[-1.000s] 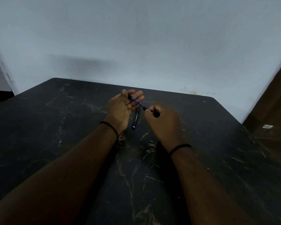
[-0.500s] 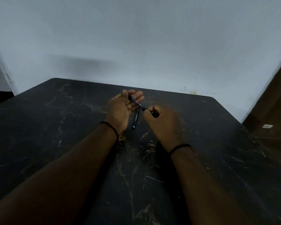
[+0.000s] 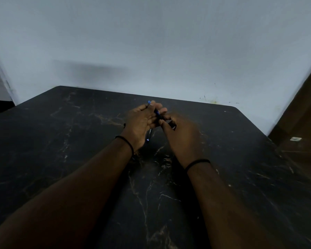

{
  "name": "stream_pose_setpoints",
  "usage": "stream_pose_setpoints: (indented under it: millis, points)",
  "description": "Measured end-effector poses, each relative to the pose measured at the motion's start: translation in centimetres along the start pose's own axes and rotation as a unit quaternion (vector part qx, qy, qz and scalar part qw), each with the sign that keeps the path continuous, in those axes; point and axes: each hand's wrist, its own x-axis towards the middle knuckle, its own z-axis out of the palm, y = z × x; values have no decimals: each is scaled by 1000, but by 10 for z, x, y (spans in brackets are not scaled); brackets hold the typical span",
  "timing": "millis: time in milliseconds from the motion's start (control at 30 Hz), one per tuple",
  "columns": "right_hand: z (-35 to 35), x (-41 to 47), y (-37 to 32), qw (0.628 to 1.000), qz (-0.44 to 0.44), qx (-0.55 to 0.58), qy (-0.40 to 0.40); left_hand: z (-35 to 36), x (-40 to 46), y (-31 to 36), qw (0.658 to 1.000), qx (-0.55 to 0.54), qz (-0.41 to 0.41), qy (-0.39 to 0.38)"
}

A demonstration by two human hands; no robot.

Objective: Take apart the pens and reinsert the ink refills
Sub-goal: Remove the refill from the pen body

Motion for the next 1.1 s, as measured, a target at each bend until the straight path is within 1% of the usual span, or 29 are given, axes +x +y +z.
stream_pose_setpoints:
  millis: [133, 267, 500, 633, 733, 767, 833, 900, 1033, 1100]
  points:
    - [0, 2, 1, 1000, 23, 5, 19, -3, 4, -3, 999, 33, -2, 4]
    - [3, 2, 0, 998, 45, 37, 1, -3, 4, -4, 1000, 23, -8, 11]
    - [0, -1, -4, 998, 52, -20, 7, 0, 1, -4, 999, 23, -16, 24]
    - [-1, -1, -6, 998, 52, -21, -4, 0, -1, -2, 1000, 23, -13, 15]
    - [-1, 0, -7, 996, 71, -49, -26, 0, -1, -1, 1000, 26, -15, 7]
    - [-1, 1, -8, 995, 81, -39, -32, 0, -1, -1, 1000, 25, -16, 4]
    - [-2, 1, -9, 994, 101, 16, -26, 0, 0, -1, 1000, 11, -21, 3]
    - [-4, 0, -9, 995, 98, 24, -22, -1, 1, -1, 1000, -3, -23, 3]
    - [-4, -1, -8, 993, 92, -37, -71, -4, 3, -4, 1000, 17, -20, -2]
    - [-3, -1, -9, 990, 113, -26, -83, -3, 4, -5, 1000, 19, -19, -8]
